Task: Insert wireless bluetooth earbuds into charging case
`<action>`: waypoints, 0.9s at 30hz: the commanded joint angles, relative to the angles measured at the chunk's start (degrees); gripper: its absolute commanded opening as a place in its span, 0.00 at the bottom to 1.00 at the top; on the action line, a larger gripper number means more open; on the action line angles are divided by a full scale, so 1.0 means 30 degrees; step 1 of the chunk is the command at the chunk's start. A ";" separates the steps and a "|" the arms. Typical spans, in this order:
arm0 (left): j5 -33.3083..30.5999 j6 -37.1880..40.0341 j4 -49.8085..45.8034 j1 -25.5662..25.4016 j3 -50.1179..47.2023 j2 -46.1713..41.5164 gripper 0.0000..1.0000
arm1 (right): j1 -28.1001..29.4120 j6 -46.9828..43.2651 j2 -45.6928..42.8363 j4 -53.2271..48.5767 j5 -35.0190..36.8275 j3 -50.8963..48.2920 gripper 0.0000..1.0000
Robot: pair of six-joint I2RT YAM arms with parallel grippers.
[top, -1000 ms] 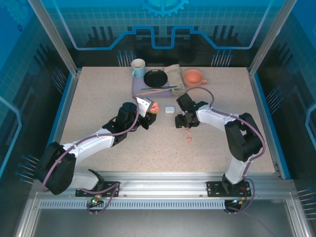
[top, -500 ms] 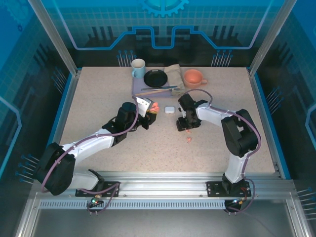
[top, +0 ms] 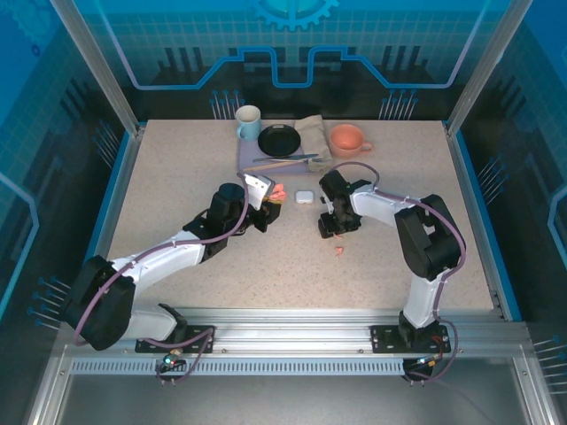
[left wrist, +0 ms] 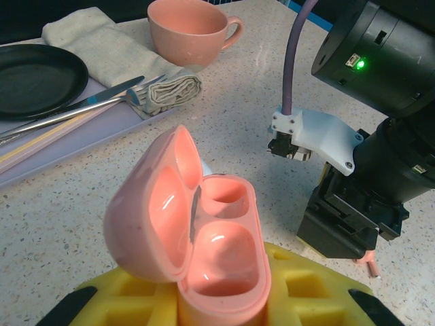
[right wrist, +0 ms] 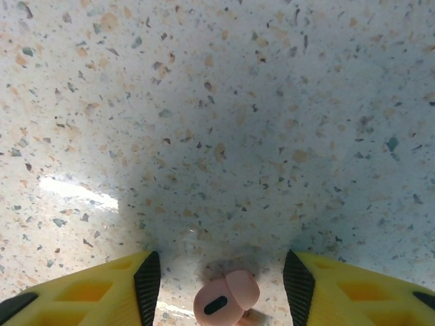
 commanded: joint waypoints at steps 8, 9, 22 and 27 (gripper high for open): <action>0.0400 -0.0023 0.0397 0.0192 0.0422 0.0036 0.00 | 0.0617 -0.0637 0.0835 -0.1633 0.0670 0.0679 0.50; 0.0409 -0.0036 0.0377 0.0190 0.0441 0.0036 0.00 | 0.0648 -0.0635 0.0798 -0.1688 0.0743 0.0664 0.50; 0.0464 -0.0051 0.0369 0.0209 0.0567 0.0153 0.00 | 0.0980 -0.0400 0.0441 -0.1993 0.1142 0.0190 0.45; 0.0544 -0.0109 0.0456 0.0190 0.0566 0.0183 0.00 | 0.0957 -0.0371 0.0231 -0.2141 0.1379 -0.0022 0.46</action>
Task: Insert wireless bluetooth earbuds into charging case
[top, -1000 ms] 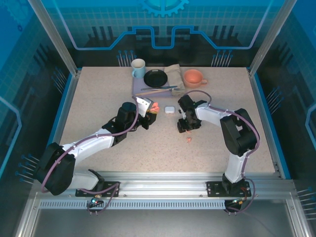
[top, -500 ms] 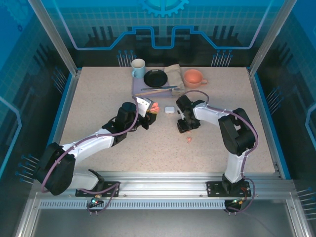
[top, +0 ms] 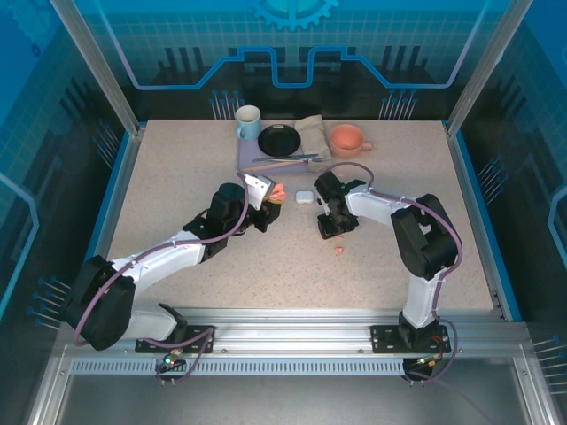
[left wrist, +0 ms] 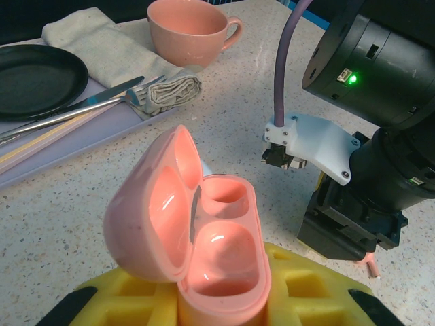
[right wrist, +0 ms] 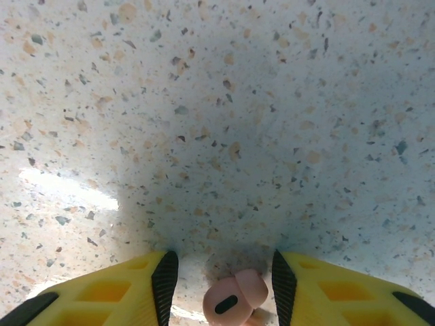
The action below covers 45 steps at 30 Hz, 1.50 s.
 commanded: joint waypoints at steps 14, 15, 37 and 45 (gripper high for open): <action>0.0535 -0.0204 0.0478 0.0190 0.0502 0.0227 0.00 | 0.0231 0.0023 -0.0511 -0.1537 0.0252 -0.0892 0.39; 0.0542 -0.0226 0.0478 0.0213 0.0532 0.0212 0.00 | 0.0228 0.0023 -0.0534 -0.1521 0.0246 -0.0921 0.39; 0.0738 -0.0292 0.0507 0.0215 0.0523 0.0249 0.00 | 0.0114 -0.0202 0.0201 -0.1402 0.0241 -0.0431 0.39; 0.0766 -0.0319 0.0570 0.0205 0.0541 0.0314 0.00 | 0.0094 -0.0901 0.0603 -0.1484 0.0288 0.0216 0.38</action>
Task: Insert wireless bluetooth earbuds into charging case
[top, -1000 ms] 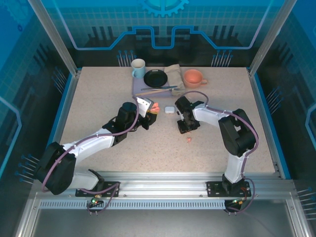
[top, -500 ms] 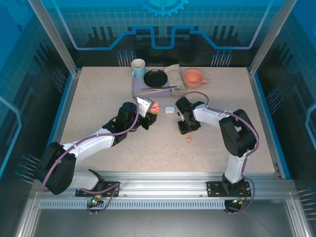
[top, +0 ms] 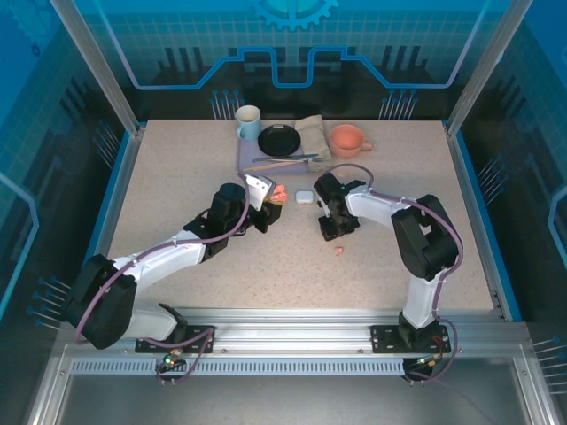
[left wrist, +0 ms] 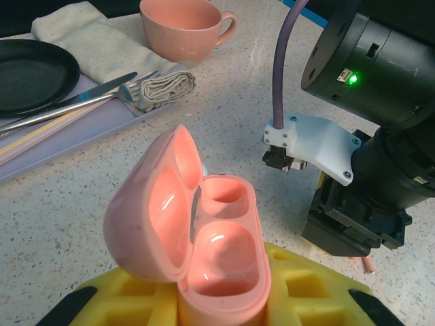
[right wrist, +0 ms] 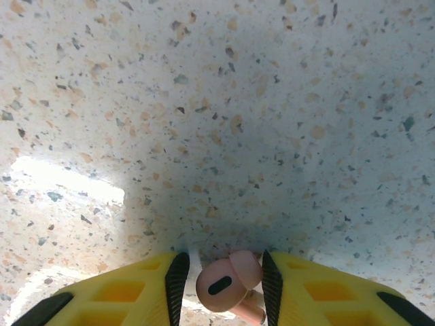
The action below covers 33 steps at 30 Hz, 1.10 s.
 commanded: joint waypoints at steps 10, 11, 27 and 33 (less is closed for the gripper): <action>0.0570 -0.0354 0.0581 0.0191 0.0578 0.0154 0.00 | 0.0011 -0.0513 0.0407 -0.1169 0.0253 0.0096 0.29; 0.0594 -0.0336 0.0581 0.0205 0.0563 0.0154 0.00 | 0.0034 -0.0442 0.0332 -0.1208 0.0278 0.0117 0.27; 0.2151 0.0929 0.6105 0.0211 -0.2224 0.0399 0.00 | -0.0336 0.3982 -0.5798 0.0362 -0.2484 0.0847 0.25; 0.2865 0.0808 0.8857 0.0196 -0.2627 0.1269 0.00 | -0.0522 0.9123 -1.0028 0.3625 -0.4270 0.0234 0.27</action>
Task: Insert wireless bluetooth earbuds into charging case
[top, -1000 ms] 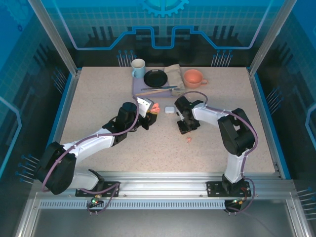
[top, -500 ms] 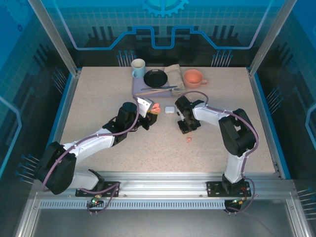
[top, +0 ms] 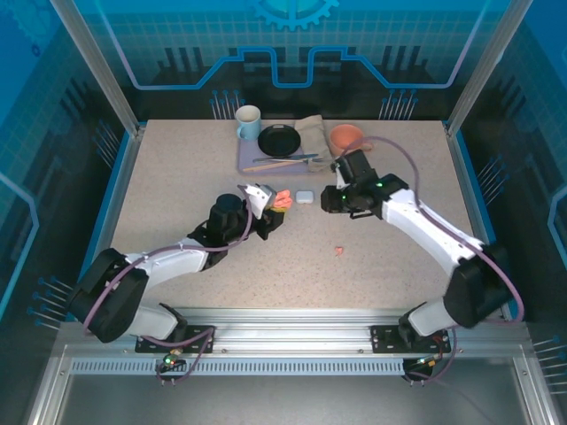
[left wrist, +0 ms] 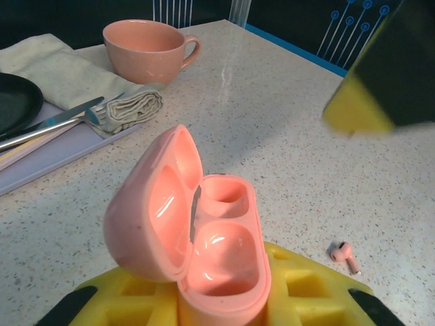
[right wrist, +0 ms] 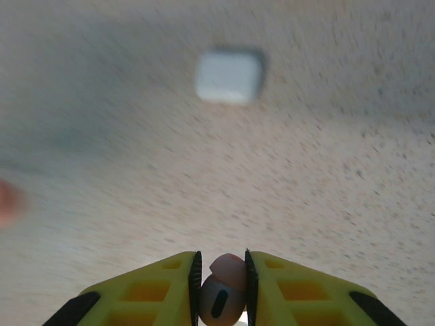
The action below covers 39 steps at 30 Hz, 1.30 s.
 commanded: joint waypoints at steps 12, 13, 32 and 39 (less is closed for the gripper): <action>0.1291 -0.0750 0.4263 0.0081 0.2699 0.2437 0.00 | 0.1452 0.9639 -0.4830 0.9823 -0.0124 -0.3370 0.30; 0.1068 -0.0602 0.3900 0.0060 0.2833 0.2431 0.00 | 0.1307 0.9244 -0.4751 0.8902 0.0220 -0.3175 0.29; -0.4061 -0.0863 0.1338 0.0818 0.1031 -0.0293 0.00 | 0.1131 0.6685 0.3302 0.4422 0.0775 -0.1744 0.49; -0.4186 -0.1369 0.0289 0.1831 0.0605 -0.1498 0.00 | 0.1958 0.5612 0.8342 0.4343 0.0312 0.2143 0.49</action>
